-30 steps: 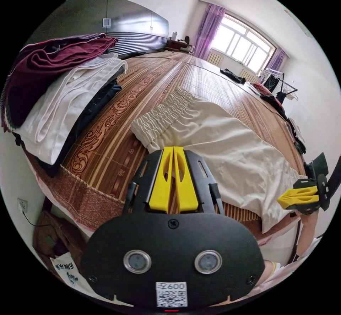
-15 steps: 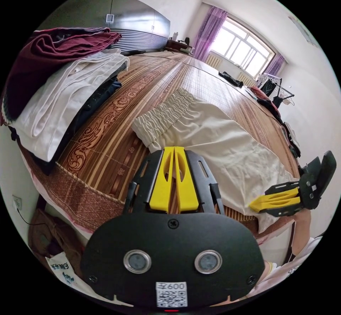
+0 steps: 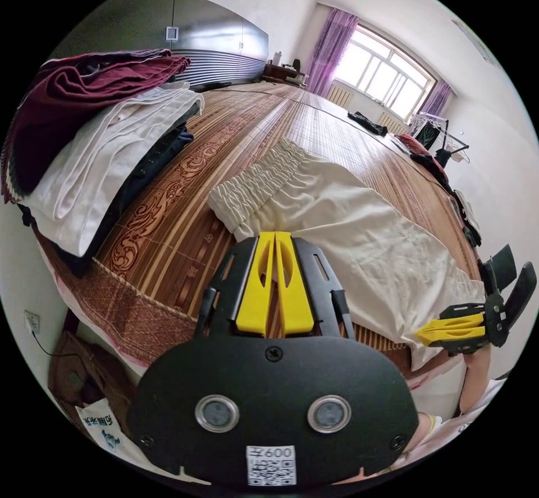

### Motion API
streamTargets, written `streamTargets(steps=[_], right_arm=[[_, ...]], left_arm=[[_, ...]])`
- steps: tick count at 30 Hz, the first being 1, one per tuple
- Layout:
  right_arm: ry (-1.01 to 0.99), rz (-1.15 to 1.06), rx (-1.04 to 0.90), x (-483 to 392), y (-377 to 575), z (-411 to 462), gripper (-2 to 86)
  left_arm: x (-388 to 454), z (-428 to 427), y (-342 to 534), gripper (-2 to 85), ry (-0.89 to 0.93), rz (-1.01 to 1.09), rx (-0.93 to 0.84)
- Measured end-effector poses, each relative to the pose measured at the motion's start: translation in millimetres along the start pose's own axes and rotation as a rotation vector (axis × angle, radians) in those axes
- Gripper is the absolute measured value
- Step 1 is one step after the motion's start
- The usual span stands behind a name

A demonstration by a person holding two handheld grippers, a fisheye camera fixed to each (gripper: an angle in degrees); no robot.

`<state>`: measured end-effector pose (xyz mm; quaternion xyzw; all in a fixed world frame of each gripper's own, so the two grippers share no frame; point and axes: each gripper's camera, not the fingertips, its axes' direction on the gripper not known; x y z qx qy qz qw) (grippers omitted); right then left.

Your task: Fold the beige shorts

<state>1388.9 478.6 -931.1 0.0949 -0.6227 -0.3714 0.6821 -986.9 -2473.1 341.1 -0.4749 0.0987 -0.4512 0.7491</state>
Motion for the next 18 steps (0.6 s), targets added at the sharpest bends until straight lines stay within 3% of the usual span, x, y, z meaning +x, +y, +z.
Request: streamTargets(steps=[3,6,10,13,16,18], right_arm=[[0.019,-0.006,0.067,-9,29,-23,-0.9],[0.103,-0.078,-0.161,-14,53,11,-0.9],[0.014,0.026,-0.059,23,82,-3,-0.9],[0.117,0.094,0.077,44,99,-36,-0.8],[0.219,0.068,-0.113,75,109,-22,-0.8],[0.115,0.160,-0.055,105,115,-35,-0.8]], left_arm=[[-3,4,6,0.6,-0.002,-0.001,0.000],[-8,7,12,0.6,0.005,-0.005,0.000],[-16,13,23,0.6,0.021,-0.011,0.002],[-15,18,31,0.6,-0.003,0.002,0.002],[-12,23,40,0.6,-0.044,0.024,0.003],[-12,26,46,0.6,-0.061,0.033,0.004]])
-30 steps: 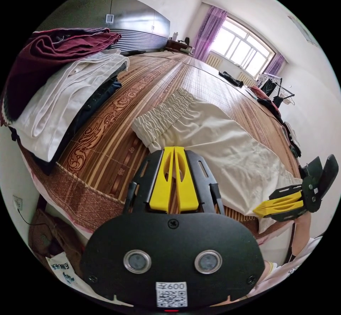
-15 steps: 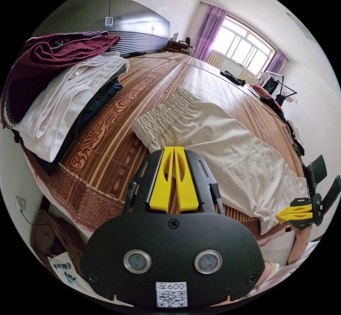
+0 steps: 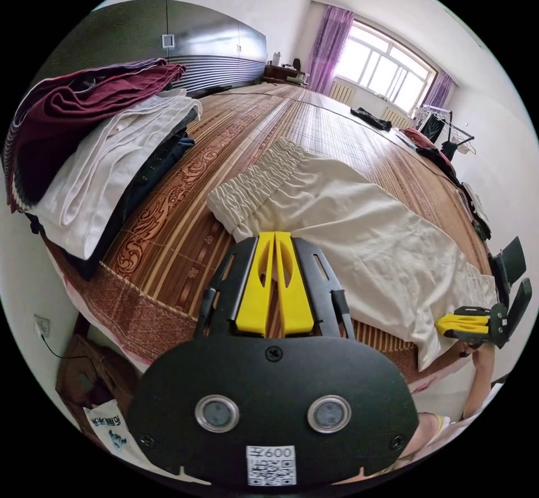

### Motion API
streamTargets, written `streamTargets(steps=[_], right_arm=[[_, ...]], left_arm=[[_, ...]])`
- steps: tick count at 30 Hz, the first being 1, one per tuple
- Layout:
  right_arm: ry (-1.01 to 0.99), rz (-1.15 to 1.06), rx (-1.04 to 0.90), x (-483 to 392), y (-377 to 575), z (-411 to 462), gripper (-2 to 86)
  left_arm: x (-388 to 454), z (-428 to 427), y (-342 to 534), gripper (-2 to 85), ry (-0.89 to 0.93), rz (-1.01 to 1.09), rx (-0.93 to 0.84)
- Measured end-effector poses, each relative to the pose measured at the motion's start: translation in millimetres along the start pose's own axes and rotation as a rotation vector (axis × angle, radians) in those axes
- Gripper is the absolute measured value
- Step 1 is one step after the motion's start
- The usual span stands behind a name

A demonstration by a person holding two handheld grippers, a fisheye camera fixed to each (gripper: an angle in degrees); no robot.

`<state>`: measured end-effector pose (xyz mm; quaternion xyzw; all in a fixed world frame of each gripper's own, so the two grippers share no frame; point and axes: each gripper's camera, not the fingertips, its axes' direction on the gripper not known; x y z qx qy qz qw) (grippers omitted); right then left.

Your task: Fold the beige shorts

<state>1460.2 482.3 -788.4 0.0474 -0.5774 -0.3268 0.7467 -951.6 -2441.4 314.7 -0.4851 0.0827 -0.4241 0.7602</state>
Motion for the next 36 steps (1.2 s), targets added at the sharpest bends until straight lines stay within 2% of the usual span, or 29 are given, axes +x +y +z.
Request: streamTargets(steps=[2,8,13,15,16,18,19,21,23,25,27,29,31,32,36], right_arm=[[-0.108,0.074,-0.012,36,-3,-13,-0.8],[0.087,0.071,0.096,104,-43,-41,-0.8],[0.016,0.120,0.066,182,-92,-13,-0.9],[0.032,0.134,0.011,206,-102,1,-0.9],[0.101,0.147,-0.059,220,-106,11,-0.9],[0.099,0.143,-0.066,234,-107,12,-0.8],[0.087,0.171,-0.062,244,-108,9,-0.8],[0.108,0.142,-0.061,247,-108,8,-0.8],[0.181,0.125,-0.062,245,-109,3,-0.8],[0.215,0.124,-0.001,237,-107,-9,-0.8],[0.153,0.081,0.072,225,-102,-22,-0.9],[0.107,0.029,-0.002,217,-104,-21,-0.9],[0.146,-0.016,-0.099,219,-103,-9,-0.9],[0.145,-0.046,-0.090,223,-99,-8,-0.9],[0.084,0.013,-0.050,244,-95,-17,-0.8]], left_arm=[[-4,4,8,0.6,0.002,0.000,0.000],[-17,15,29,0.6,0.025,-0.013,0.001],[-20,21,48,0.9,0.010,0.011,0.005],[-17,18,51,1.1,0.035,0.063,-0.023],[-9,6,59,1.5,0.056,0.148,-0.017],[11,-26,89,2.5,0.053,0.286,0.130],[21,-43,110,3.6,0.109,0.335,0.179],[35,-46,129,5.9,0.304,0.403,0.047],[50,-21,151,7.5,0.557,0.440,-0.241],[54,1,169,9.4,0.668,0.399,-0.337],[53,20,179,10.3,0.707,0.338,-0.367],[50,38,185,10.5,0.712,0.302,-0.357],[49,56,192,10.1,0.728,0.274,-0.395],[47,63,197,9.8,0.732,0.257,-0.394],[43,74,218,9.6,0.746,0.261,-0.383]])
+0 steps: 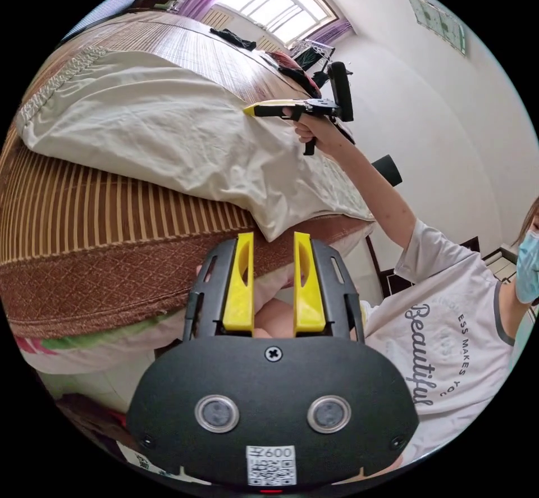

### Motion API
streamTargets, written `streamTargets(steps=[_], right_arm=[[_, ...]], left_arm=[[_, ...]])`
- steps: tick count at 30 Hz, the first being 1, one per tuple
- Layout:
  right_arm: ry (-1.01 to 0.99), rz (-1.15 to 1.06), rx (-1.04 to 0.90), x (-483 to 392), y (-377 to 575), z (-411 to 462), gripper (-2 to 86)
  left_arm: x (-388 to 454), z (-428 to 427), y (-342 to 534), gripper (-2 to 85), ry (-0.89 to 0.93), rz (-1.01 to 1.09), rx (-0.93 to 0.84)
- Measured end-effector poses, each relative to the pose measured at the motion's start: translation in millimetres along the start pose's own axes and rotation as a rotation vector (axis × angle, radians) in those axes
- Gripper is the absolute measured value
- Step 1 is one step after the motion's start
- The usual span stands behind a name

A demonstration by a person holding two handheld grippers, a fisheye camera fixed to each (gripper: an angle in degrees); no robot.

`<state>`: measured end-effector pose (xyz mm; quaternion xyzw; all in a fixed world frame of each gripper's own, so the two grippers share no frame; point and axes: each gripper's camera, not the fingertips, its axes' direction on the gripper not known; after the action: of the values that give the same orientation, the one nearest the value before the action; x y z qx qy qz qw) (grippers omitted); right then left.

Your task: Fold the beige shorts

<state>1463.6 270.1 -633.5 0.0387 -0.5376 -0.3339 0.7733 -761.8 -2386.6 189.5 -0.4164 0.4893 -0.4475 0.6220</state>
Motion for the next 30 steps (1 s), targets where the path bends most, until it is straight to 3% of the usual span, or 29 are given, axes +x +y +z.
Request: streamTargets(steps=[10,21,30], right_arm=[[-0.091,0.036,0.049,26,9,-22,-0.8],[-0.026,0.098,0.058,23,2,-44,-0.8],[0.013,0.001,0.030,-9,-8,-54,-0.8]], left_arm=[[50,81,57,5.8,-0.487,0.135,0.064],[39,139,101,1.3,-0.633,0.147,0.086],[29,168,131,0.9,-0.681,0.188,0.047]])
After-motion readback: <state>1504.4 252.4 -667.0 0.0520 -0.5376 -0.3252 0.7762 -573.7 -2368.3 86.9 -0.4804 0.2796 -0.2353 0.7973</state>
